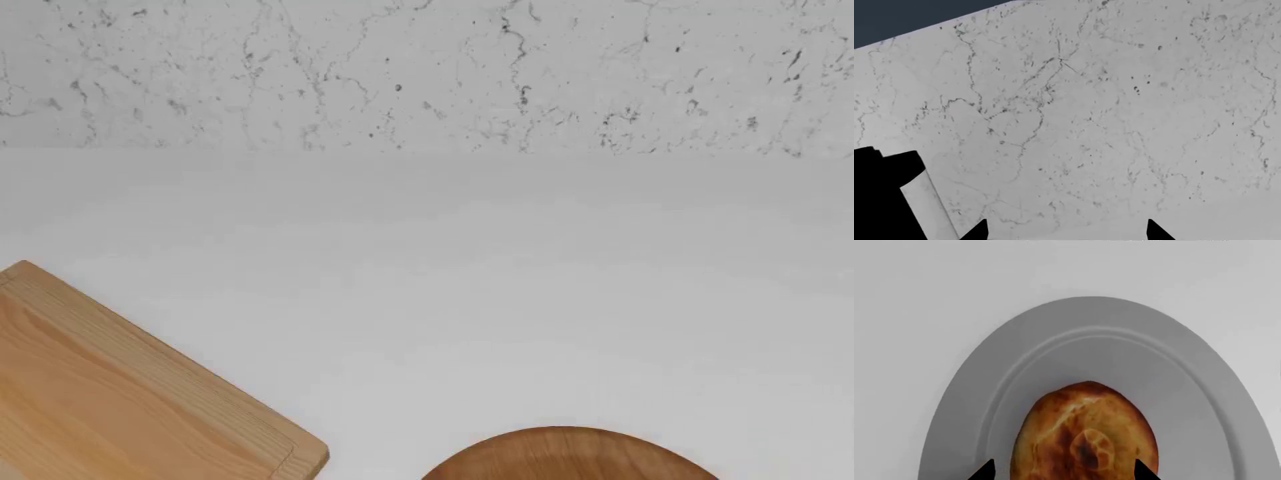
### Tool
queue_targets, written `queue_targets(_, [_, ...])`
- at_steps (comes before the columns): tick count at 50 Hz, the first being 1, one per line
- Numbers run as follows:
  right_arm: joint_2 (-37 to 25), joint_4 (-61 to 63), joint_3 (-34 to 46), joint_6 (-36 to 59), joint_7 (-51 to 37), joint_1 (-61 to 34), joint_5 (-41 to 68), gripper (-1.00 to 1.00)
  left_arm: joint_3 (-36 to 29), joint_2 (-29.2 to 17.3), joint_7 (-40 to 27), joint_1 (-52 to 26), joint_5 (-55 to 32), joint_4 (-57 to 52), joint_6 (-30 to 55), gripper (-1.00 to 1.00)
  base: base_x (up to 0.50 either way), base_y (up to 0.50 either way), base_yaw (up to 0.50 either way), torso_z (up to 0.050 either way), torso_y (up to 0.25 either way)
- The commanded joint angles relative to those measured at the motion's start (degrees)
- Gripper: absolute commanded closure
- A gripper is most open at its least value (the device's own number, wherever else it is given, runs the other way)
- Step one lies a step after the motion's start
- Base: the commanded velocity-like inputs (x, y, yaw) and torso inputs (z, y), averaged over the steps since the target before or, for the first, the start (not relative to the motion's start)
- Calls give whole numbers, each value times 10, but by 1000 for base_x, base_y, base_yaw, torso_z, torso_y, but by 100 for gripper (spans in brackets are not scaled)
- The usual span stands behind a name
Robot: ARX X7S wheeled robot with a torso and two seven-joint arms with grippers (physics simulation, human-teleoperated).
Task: Place all breads on the cutting board.
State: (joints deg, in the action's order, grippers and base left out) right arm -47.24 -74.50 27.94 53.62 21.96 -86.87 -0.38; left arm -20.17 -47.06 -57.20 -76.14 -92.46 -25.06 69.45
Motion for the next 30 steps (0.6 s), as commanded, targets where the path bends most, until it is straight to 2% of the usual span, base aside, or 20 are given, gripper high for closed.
queue_targets(1, [-3,-5,-10,-11,-27,33,4,100,-11,8,20,7,31,9,-6,-100,11,0,0,0,0])
queue_targets(10, [-1,-5,-7,-15,-5,31,4,100,-9,5,17,4,23,7,-8,-100,0,-1,0,0,0])
queue_targets(18, [-7,18,29,-27,59,-37,-16,100,11,-13,-3,6,-15,-16,-17,-100,0,0,0,0,0])
queue_targets(21, [-59,242,-4,101,76,45,20,100,23,-27,-15,9,-39,-29,-23,-100,0,0,0,0,0])
queue_targets(23, [-88,336,-23,151,82,77,38,100,27,-32,-22,6,-52,-34,-24,-100,0,0,0,0,0])
queue_targets(30, [-123,516,-60,247,91,115,72,100,44,-57,-47,4,-101,-55,-36,-100,0,0,0,0,0])
